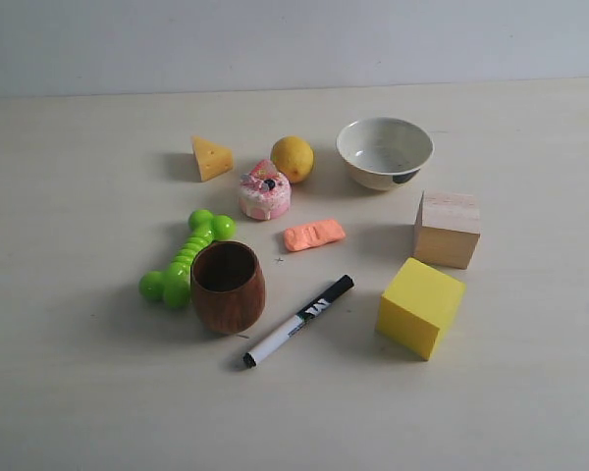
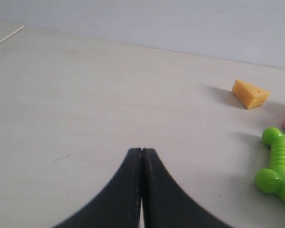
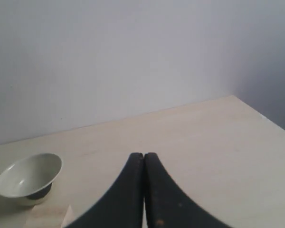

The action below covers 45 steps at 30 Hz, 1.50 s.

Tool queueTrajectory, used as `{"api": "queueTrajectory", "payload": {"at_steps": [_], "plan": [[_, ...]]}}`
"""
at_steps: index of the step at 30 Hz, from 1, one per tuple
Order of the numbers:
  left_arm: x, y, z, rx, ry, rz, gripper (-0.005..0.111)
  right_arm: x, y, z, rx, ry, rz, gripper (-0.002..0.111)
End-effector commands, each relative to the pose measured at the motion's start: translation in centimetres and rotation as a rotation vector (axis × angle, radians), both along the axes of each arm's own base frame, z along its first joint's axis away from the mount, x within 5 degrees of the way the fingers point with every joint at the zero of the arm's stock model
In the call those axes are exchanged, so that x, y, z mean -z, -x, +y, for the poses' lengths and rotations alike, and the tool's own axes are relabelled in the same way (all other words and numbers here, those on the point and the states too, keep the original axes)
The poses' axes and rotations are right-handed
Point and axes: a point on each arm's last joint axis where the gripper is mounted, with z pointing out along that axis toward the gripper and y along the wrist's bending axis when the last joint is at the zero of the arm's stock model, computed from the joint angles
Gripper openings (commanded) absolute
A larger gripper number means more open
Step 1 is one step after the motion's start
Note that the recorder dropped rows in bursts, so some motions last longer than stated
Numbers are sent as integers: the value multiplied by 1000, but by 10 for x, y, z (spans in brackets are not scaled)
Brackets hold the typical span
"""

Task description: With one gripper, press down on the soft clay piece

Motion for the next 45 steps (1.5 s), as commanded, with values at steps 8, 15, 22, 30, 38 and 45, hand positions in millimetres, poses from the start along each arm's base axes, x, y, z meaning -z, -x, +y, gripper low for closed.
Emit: {"api": "queueTrajectory", "payload": {"at_steps": [8, 15, 22, 30, 38, 45], "plan": [[-2, 0, 0, -1, 11, -19, 0, 53, 17, 6, -48, 54, -15, 1], [-2, 0, 0, -1, 11, -19, 0, 68, 21, 6, -45, 81, -34, 1], [-2, 0, 0, -1, 11, -19, 0, 75, 23, 7, -56, 94, 51, 1], [-2, 0, 0, -1, 11, -19, 0, 79, 24, 7, -61, 88, 91, 1], [-2, 0, 0, -1, 11, -19, 0, 79, 24, 7, -61, 86, 90, 1], [-2, 0, 0, -1, 11, -19, 0, 79, 24, 7, -62, 69, 87, 1]]}}
